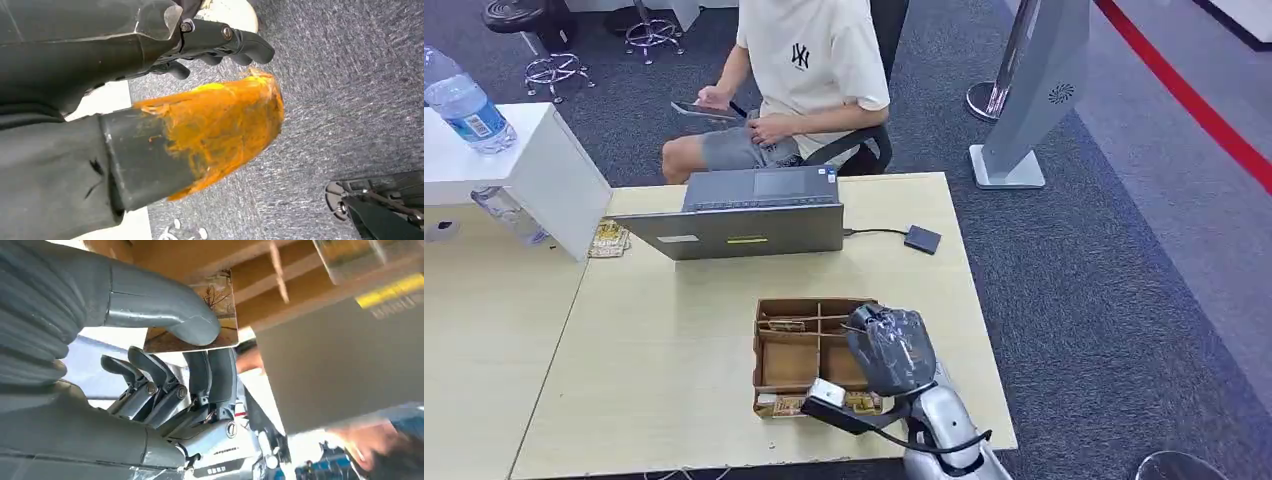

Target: Pass the card to the sensor for recognition and then transmit it.

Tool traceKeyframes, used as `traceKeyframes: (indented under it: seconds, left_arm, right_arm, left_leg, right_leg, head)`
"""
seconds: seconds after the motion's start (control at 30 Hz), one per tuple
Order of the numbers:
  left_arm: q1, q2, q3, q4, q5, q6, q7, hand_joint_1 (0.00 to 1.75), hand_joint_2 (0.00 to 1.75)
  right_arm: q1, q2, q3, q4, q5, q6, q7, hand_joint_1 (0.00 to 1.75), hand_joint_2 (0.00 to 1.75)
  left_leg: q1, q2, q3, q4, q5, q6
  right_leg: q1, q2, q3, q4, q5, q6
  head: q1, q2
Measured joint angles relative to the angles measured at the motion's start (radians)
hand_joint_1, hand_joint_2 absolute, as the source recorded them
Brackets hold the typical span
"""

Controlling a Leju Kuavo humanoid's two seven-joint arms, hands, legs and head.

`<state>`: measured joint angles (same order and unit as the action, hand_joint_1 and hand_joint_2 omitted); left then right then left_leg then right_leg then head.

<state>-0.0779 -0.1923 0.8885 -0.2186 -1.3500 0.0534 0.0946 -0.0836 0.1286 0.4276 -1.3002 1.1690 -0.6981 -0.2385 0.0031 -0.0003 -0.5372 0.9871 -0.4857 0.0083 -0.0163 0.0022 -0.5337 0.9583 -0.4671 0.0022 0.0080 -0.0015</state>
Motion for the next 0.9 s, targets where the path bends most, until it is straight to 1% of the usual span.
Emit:
traceKeyframes:
  seconds: [0.1,0.2,0.27,0.37,0.5,0.63,0.77,0.9]
  left_arm:
    - [0.0,0.0,0.006,0.0,0.003,0.003,-0.005,0.0,0.0]
    - [0.001,-0.001,0.012,0.0,0.004,0.008,-0.012,0.0,0.0]
    - [0.001,-0.001,0.016,0.0,0.005,0.01,-0.014,0.0,0.0]
    - [0.001,-0.002,0.017,0.0,0.006,0.012,-0.018,0.0,0.0]
    - [0.001,-0.002,0.018,0.0,0.007,0.013,-0.02,0.0,0.0]
    - [0.001,-0.002,0.018,0.0,0.003,0.013,-0.023,0.0,0.0]
    - [0.001,-0.002,0.018,0.0,-0.006,0.011,-0.025,0.0,0.0]
    - [0.001,-0.002,0.018,0.0,-0.022,0.007,-0.026,0.0,0.0]
  right_arm:
    - [0.023,-0.001,0.0,-0.113,-0.2,0.004,-0.046,1.75,1.75]
    - [0.051,-0.002,0.0,-0.233,-0.347,0.017,-0.09,1.75,1.75]
    - [0.069,-0.002,0.0,-0.323,-0.428,0.02,-0.122,1.75,1.75]
    - [0.091,-0.004,0.0,-0.412,-0.491,0.027,-0.15,1.75,1.75]
    - [0.108,-0.009,-0.001,-0.497,-0.534,0.045,-0.166,1.75,1.75]
    - [0.112,-0.011,-0.003,-0.524,-0.538,0.058,-0.177,1.75,1.75]
    - [0.101,-0.011,-0.003,-0.524,-0.485,0.059,-0.181,1.75,1.75]
    - [0.064,-0.011,-0.002,-0.509,-0.414,0.055,-0.166,1.75,1.75]
  left_leg:
    - [0.0,0.0,0.0,0.0,0.0,0.0]
    - [0.0,0.0,0.0,0.0,0.0,0.0]
    - [0.0,0.0,0.0,0.0,0.0,0.0]
    - [0.0,0.0,0.0,0.0,0.0,0.0]
    - [0.0,0.0,0.0,0.0,0.0,0.0]
    - [0.0,0.0,0.0,0.0,0.0,0.0]
    - [0.0,0.0,0.0,0.0,0.0,0.0]
    - [0.0,0.0,0.0,0.0,0.0,0.0]
  right_leg:
    - [0.0,0.0,0.0,0.0,0.0,0.0]
    - [0.0,0.0,0.0,0.0,0.0,0.0]
    - [0.0,0.0,0.0,0.0,0.0,0.0]
    - [0.0,0.0,0.0,0.0,0.0,0.0]
    - [0.0,0.0,0.0,0.0,0.0,0.0]
    - [0.0,0.0,0.0,0.0,0.0,0.0]
    - [0.0,0.0,0.0,0.001,0.0,0.0]
    - [0.0,0.0,0.0,0.001,0.0,0.0]
  head:
    - [0.0,0.0]
    - [0.0,0.0]
    - [0.0,0.0]
    - [0.0,0.0]
    - [0.0,0.0]
    - [0.0,0.0]
    - [0.0,0.0]
    - [0.0,0.0]
